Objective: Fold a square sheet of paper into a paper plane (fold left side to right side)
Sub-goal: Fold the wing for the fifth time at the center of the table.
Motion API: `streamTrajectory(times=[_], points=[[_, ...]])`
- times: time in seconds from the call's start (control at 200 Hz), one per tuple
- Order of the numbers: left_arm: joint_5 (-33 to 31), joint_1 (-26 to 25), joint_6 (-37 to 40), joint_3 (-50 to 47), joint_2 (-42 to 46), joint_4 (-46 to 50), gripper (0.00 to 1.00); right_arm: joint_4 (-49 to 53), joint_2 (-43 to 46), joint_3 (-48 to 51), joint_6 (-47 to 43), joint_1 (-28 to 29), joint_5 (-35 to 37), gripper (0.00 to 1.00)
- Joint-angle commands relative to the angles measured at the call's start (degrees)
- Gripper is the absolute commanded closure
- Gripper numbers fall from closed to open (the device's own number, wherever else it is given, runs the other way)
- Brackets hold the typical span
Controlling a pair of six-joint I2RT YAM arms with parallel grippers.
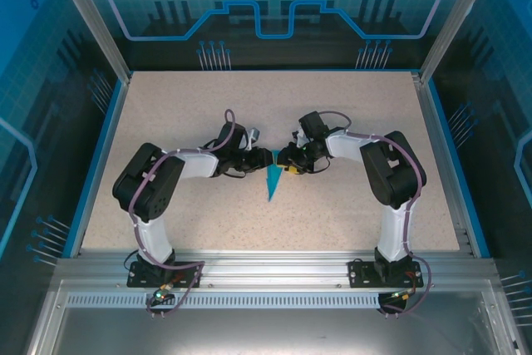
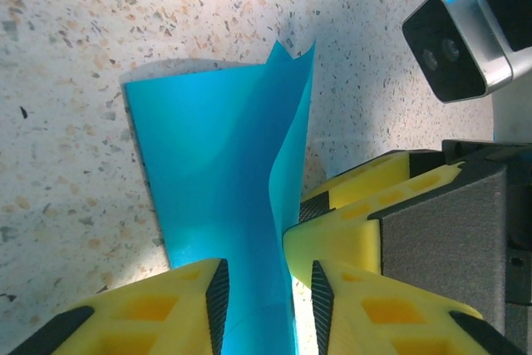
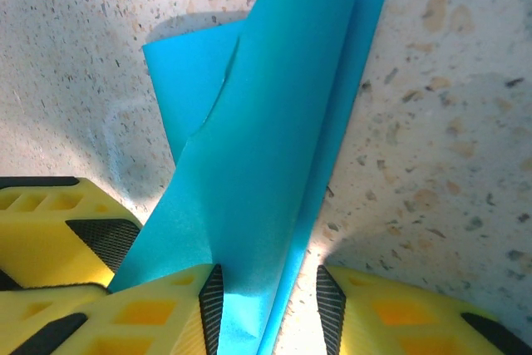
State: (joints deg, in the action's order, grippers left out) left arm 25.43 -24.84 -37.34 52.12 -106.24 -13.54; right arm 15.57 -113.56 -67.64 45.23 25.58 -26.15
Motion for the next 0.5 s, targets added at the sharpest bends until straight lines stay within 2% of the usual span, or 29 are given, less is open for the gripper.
streamTrajectory(times=[0.0,0.25,0.495], points=[[2.1,0.6,1.2,1.8,-1.7,0.8,0.68,3.2,-2.5,-0.2,-0.2,1.0,2.0,0.61],[0.4,0.6,2.0,2.1,-2.3,2.2,0.84,3.3,-2.4,-0.2,-0.7,1.0,2.1,0.61],[-0.7,0.6,2.7,2.2,-3.6,3.0,0.86,3.4,-2.3,-0.2,-1.0,1.0,2.0,0.61]])
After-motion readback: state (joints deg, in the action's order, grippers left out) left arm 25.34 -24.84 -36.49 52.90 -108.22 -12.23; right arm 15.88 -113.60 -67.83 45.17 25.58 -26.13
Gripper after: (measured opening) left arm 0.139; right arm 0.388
